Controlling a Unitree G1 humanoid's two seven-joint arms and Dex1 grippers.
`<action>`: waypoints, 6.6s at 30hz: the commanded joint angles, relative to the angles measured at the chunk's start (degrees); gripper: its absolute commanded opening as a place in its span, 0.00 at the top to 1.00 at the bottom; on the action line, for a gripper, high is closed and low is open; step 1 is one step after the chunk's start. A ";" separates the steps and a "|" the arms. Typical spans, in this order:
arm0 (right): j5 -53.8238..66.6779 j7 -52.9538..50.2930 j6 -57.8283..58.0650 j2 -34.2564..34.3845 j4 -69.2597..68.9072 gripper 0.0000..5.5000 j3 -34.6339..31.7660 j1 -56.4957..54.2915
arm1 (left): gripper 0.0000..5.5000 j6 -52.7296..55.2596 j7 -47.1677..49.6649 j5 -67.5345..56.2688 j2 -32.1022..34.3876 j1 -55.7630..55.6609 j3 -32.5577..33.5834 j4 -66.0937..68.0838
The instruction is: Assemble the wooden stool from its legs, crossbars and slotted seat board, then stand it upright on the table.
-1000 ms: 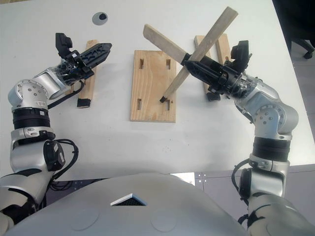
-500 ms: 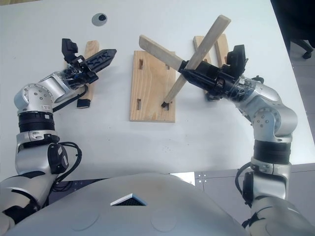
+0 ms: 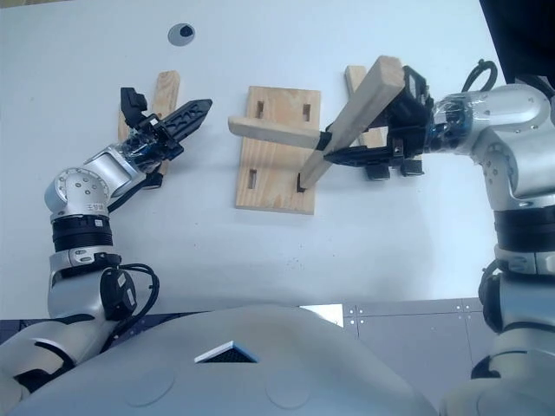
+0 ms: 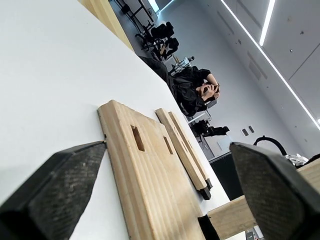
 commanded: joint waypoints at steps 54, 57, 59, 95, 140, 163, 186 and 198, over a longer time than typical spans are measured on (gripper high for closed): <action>-23.37 -59.06 19.47 20.53 -1.17 0.61 -5.41 17.10 | 0.18 -4.25 2.63 3.10 0.47 -2.05 -1.97 -3.11; -21.05 -60.73 19.56 23.90 -2.47 0.63 -9.25 15.96 | 0.18 -5.10 3.56 3.55 0.28 -3.39 -2.76 -5.98; -18.26 -61.18 17.98 26.28 -2.98 0.63 -12.63 13.48 | 0.18 -5.87 5.35 3.89 -0.13 -4.75 -2.51 -7.06; 17.31 -19.62 21.87 21.22 -4.09 0.63 -17.80 -12.79 | 0.42 1.53 -7.67 -14.31 -4.65 -27.22 -1.43 -8.28; 9.34 -20.23 13.43 12.86 14.46 0.34 -25.45 -11.80 | 0.63 -23.94 -35.12 12.50 7.82 -7.00 -13.71 7.26; 8.32 -22.29 12.60 13.49 10.39 0.34 -25.24 -7.20 | 0.63 -42.31 -42.79 22.88 16.94 -3.13 -21.49 2.86; 6.94 -22.64 11.13 13.58 10.67 0.34 -24.05 -4.80 | 0.63 -37.61 -37.58 14.62 13.31 4.23 -21.78 -1.20; 6.94 -23.79 11.70 14.31 7.67 0.34 -24.27 -2.09 | 0.63 -49.39 -37.63 24.97 19.82 1.65 -28.07 -2.01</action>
